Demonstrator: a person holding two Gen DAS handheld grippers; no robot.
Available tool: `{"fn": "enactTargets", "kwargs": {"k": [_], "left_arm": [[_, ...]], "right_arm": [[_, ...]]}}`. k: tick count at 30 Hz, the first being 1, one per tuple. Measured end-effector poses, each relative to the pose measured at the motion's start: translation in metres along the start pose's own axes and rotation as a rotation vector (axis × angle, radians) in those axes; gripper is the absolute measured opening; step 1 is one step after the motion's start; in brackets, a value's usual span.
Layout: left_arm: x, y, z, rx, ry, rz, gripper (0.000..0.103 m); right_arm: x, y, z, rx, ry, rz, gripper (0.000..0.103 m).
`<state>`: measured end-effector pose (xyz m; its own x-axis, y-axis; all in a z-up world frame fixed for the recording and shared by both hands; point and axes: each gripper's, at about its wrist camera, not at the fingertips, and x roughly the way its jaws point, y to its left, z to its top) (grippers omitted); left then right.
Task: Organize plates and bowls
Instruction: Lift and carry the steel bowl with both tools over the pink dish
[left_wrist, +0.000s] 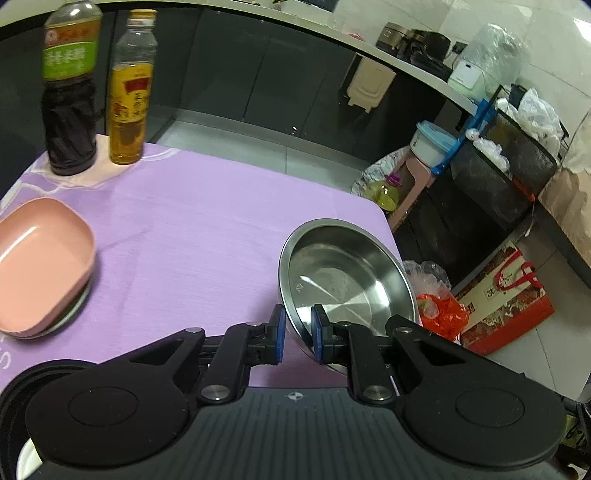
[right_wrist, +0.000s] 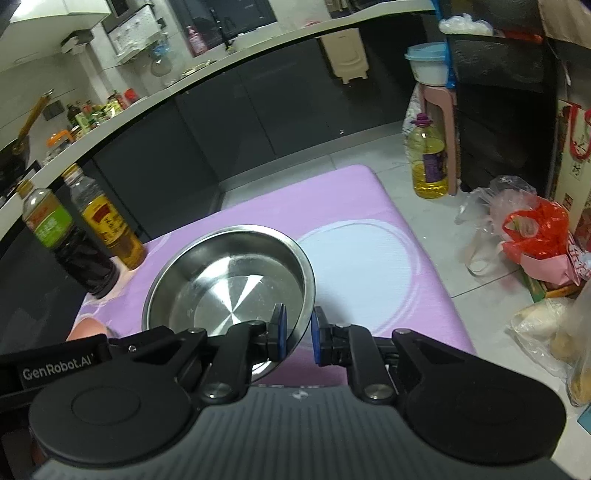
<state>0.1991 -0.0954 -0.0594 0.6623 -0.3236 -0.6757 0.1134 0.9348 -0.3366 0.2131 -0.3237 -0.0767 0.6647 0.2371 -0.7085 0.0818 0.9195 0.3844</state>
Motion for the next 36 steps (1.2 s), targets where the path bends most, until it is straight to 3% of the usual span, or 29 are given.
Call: {"fn": "enactTargets", "kwargs": {"k": [36], "left_arm": [[-0.077,0.136,0.011,-0.170,-0.129,0.070,0.013]], "right_arm": [[0.006,0.142,-0.021,-0.226,0.028,0.079,0.016]]}}
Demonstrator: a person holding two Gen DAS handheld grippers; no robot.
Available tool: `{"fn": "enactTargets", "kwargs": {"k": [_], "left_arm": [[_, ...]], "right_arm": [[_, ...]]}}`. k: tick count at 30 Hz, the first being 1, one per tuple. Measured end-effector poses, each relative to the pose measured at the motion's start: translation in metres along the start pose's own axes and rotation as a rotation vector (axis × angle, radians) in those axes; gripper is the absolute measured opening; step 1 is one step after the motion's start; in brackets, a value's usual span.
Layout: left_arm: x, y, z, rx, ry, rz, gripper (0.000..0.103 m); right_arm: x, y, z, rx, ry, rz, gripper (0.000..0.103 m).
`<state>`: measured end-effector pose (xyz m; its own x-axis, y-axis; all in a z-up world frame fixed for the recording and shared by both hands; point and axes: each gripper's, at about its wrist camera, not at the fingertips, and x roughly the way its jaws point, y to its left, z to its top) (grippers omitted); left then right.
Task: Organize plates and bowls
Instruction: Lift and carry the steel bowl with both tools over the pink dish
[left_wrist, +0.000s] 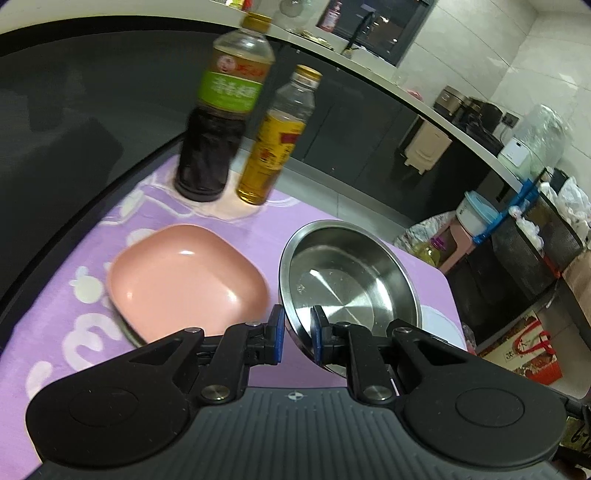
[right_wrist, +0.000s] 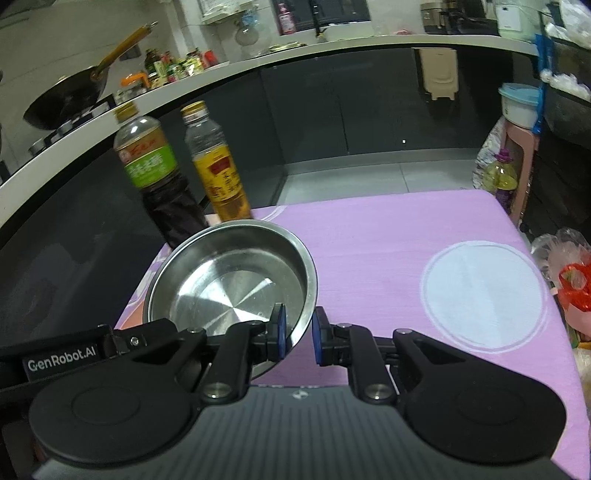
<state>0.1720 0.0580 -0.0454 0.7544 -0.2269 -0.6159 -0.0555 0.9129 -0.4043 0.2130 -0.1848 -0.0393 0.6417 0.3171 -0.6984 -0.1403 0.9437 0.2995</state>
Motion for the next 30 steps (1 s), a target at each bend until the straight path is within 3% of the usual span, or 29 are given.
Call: {"fn": "enactTargets", "kwargs": {"k": [16,30], "left_arm": [[-0.007,0.063,0.011,-0.082,-0.015,0.030,0.013],[0.006,0.086,0.016,-0.100,0.006,0.052,0.013]], "right_arm": [[0.027,0.063,-0.003,-0.088,0.055,0.019,0.017],[0.052,0.086,-0.006,-0.128,0.093,0.011,0.017]]}}
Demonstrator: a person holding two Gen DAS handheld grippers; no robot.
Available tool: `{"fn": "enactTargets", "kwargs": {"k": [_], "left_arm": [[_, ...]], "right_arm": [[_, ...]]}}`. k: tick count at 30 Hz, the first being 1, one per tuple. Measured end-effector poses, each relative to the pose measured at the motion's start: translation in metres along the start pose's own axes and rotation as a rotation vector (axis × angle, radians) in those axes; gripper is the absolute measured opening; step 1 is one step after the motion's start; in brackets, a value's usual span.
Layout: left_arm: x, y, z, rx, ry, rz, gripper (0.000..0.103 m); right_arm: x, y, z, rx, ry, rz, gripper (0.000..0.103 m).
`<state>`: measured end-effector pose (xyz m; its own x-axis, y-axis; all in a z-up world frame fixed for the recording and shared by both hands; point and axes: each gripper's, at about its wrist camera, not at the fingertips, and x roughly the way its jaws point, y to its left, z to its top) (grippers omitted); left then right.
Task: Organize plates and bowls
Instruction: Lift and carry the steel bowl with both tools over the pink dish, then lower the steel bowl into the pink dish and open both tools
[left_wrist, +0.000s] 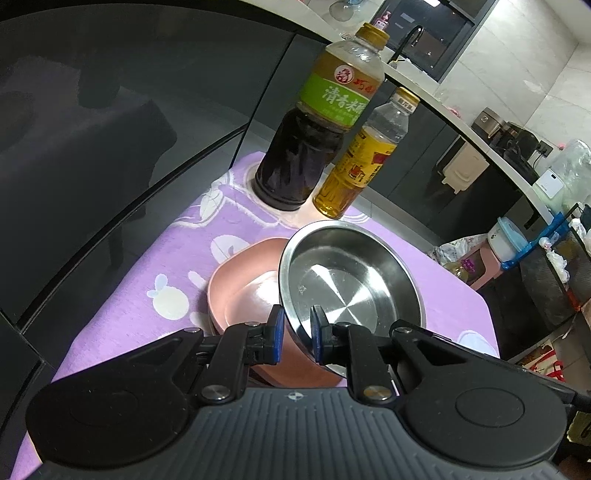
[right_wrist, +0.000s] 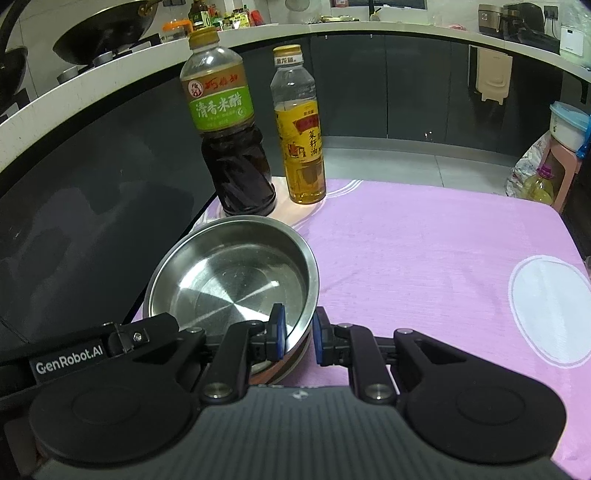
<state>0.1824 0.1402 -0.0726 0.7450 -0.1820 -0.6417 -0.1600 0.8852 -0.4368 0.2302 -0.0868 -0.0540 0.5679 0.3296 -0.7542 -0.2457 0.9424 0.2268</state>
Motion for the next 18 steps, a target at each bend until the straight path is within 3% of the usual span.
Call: {"fn": "enactTargets", "kwargs": {"k": [18], "left_arm": [[0.018,0.018,0.005,-0.011,0.040,0.031,0.014]], "right_arm": [[0.025,0.010,0.003,-0.021,0.050,0.009,0.017]]}}
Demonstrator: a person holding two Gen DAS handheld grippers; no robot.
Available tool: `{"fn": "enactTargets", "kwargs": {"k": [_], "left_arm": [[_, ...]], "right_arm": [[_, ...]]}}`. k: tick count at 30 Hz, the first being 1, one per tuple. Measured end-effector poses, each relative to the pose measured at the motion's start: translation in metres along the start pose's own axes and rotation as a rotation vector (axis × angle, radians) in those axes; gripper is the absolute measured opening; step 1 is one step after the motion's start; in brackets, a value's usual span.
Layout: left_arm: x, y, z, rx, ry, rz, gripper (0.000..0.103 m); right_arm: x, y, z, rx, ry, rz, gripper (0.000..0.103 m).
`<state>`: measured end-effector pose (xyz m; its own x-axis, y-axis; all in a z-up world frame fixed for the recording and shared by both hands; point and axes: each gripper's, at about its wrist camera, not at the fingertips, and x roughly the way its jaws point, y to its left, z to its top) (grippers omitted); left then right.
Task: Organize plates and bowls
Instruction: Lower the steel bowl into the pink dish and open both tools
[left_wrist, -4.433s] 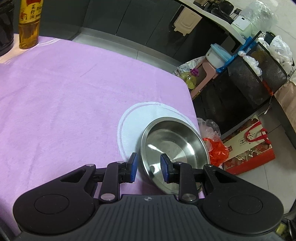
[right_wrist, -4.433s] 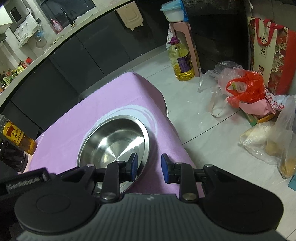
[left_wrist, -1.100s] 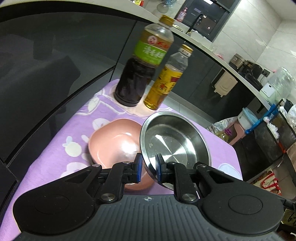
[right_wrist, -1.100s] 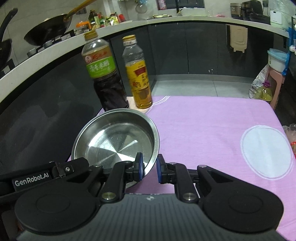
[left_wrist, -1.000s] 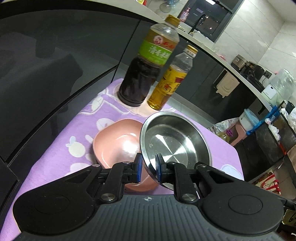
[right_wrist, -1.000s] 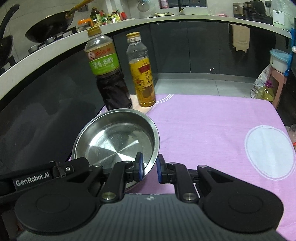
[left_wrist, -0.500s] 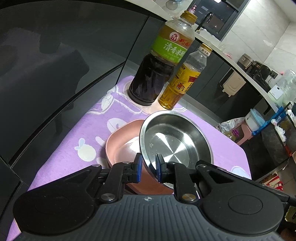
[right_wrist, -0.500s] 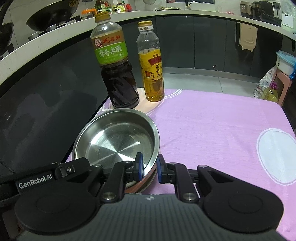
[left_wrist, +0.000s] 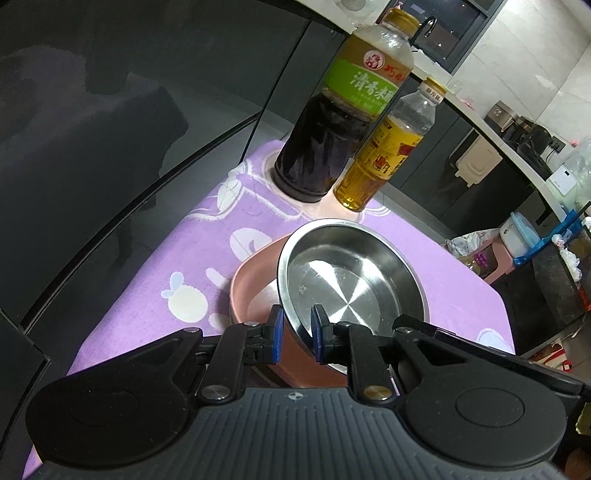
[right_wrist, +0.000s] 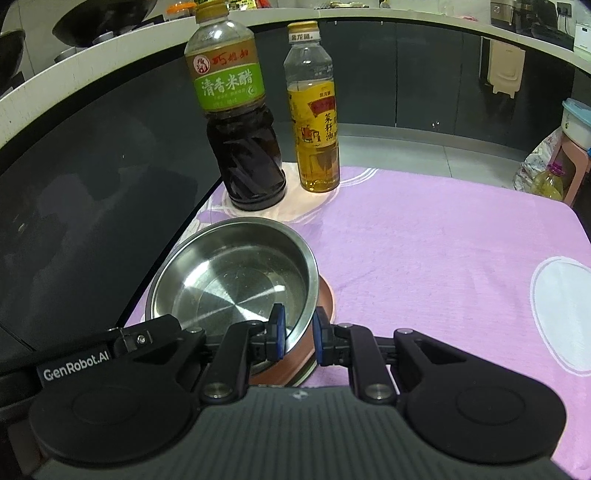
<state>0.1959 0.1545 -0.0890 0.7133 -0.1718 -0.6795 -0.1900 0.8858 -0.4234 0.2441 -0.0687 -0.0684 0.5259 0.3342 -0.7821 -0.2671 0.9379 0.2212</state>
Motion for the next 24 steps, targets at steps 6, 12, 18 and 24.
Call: {"fn": "enactTargets", "kwargs": {"k": [6,12,18,24], "left_arm": [[0.007,0.004,0.000,-0.005,0.020,0.019,0.014],[0.013,0.007,-0.002,-0.004,0.032,0.027,0.014],[0.010,0.009,0.000,-0.011,0.029,0.055,0.014],[0.008,0.011,0.001,-0.016,0.011,0.071,0.014]], "right_arm": [[0.011,0.003,0.000,-0.004,0.036,0.002,0.017],[0.023,0.004,-0.002,-0.007,0.073,-0.012,0.017],[0.025,0.004,-0.001,-0.007,0.074,-0.004,0.017],[0.024,0.002,-0.001,0.004,0.079,0.010,0.019]]}}
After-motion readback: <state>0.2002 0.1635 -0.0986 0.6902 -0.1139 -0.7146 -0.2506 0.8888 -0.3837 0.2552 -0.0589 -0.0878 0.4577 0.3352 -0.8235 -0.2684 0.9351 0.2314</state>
